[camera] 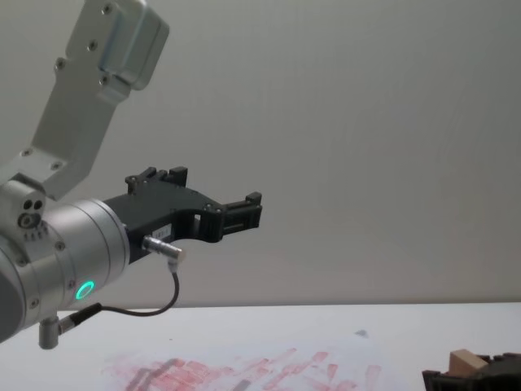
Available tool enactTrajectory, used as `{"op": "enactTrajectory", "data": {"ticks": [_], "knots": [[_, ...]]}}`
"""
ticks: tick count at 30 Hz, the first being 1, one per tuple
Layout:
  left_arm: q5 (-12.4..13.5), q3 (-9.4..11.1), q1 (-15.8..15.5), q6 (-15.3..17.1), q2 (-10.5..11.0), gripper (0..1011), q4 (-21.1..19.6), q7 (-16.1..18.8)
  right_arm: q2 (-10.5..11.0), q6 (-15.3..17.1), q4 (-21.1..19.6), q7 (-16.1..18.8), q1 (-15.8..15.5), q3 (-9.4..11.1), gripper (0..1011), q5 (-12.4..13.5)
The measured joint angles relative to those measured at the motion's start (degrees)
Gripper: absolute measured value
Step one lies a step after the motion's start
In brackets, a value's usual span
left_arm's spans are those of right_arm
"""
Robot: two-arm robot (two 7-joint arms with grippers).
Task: Use the one hand to pick up the stamp and affix it onto the A4 paper.
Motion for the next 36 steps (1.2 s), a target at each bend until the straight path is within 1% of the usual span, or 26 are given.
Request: {"op": "enactTrajectory", "data": {"ticks": [1,5,6,7,9,11,12,13,15,18,23,27,36], "knots": [[0.0,0.0,0.0,0.0,0.0,1001,0.0,0.0,0.0,0.0,0.1,0.0,0.0,0.0,686,0.0],[0.0,0.0,0.0,0.0,0.0,1001,0.0,0.0,-0.1,0.0,0.3,0.0,0.2,-0.1,613,-0.2],[0.0,0.0,0.0,0.0,0.0,1001,0.0,0.0,-0.2,0.1,0.4,0.1,0.2,-0.1,548,-0.2],[0.0,0.0,0.0,0.0,0.0,1001,0.0,0.0,-0.2,0.1,0.4,0.1,0.2,-0.1,531,-0.2],[0.0,0.0,0.0,0.0,0.0,1001,0.0,0.0,-0.2,0.1,0.5,0.1,0.3,-0.1,445,-0.3],[0.0,0.0,0.0,0.0,0.0,1001,0.0,0.0,-0.2,0.1,0.5,0.1,0.3,-0.1,414,-0.3],[0.0,0.0,0.0,0.0,0.0,1001,0.0,0.0,-0.3,0.1,0.6,0.1,0.4,-0.1,364,-0.3],[0.0,0.0,0.0,0.0,0.0,1001,0.0,0.0,-0.3,0.1,0.6,0.1,0.4,-0.2,345,-0.3],[0.0,0.0,0.0,0.0,0.0,1001,0.0,0.0,-0.3,0.1,0.6,0.1,0.4,-0.2,273,-0.4],[0.0,0.0,0.0,0.0,0.0,1001,0.0,0.0,-0.3,0.1,0.7,0.1,0.4,-0.2,218,-0.4],[0.0,0.0,0.0,0.0,0.0,1001,0.0,0.0,-0.3,0.0,0.6,0.5,0.6,-0.2,219,-0.9],[0.0,0.0,0.0,0.0,0.0,1001,0.0,0.0,-0.3,-0.7,0.3,1.5,1.0,-0.4,219,-1.9],[0.0,0.0,0.0,0.0,0.0,1001,0.0,0.0,-0.8,-2.7,0.0,6.1,3.2,-1.0,219,-5.3]]}}
